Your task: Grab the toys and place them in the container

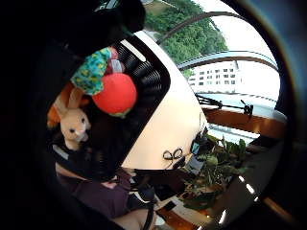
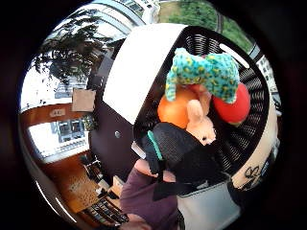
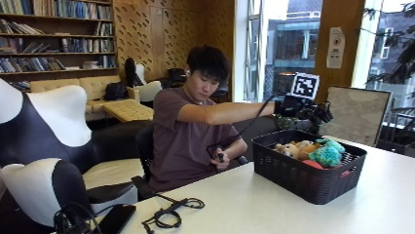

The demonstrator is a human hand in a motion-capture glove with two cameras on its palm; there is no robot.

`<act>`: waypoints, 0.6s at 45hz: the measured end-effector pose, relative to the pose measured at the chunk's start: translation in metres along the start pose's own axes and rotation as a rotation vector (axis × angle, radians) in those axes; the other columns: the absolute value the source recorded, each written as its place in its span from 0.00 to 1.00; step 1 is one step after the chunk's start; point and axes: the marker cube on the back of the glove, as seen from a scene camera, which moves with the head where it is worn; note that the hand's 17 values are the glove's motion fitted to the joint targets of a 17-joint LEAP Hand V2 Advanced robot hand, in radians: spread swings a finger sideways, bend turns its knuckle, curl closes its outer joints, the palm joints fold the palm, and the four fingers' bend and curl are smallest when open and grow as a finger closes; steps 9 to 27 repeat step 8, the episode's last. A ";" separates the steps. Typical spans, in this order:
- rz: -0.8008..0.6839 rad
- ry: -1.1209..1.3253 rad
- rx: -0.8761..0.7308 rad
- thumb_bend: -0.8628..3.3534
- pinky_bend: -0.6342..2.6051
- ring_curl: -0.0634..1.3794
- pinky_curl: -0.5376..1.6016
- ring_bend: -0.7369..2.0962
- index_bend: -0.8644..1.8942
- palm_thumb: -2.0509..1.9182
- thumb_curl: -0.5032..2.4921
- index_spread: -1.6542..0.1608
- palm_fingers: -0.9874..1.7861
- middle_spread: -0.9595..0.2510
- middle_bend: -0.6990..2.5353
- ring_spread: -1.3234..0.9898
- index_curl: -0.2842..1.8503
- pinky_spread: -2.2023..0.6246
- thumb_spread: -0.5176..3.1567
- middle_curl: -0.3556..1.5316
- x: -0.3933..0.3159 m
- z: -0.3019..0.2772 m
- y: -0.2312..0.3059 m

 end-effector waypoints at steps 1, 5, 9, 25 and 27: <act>0.020 0.021 0.004 0.20 0.51 0.36 0.45 0.43 0.35 0.51 0.27 0.82 0.27 0.74 0.29 0.52 0.33 0.77 0.48 0.48 0.004 0.001 0.000; 0.030 0.081 0.021 0.20 0.49 0.35 0.44 0.42 0.35 0.51 0.27 0.82 0.29 0.76 0.28 0.53 0.32 0.78 0.47 0.47 0.015 0.003 0.000; -0.015 0.116 0.029 0.20 0.49 0.34 0.44 0.41 0.35 0.51 0.26 0.82 0.30 0.76 0.28 0.53 0.31 0.78 0.47 0.47 0.020 0.004 0.002; -0.015 0.116 0.029 0.20 0.49 0.34 0.44 0.41 0.35 0.51 0.26 0.82 0.30 0.76 0.28 0.53 0.31 0.78 0.47 0.47 0.020 0.004 0.002; -0.015 0.116 0.029 0.20 0.49 0.34 0.44 0.41 0.35 0.51 0.26 0.82 0.30 0.76 0.28 0.53 0.31 0.78 0.47 0.47 0.020 0.004 0.002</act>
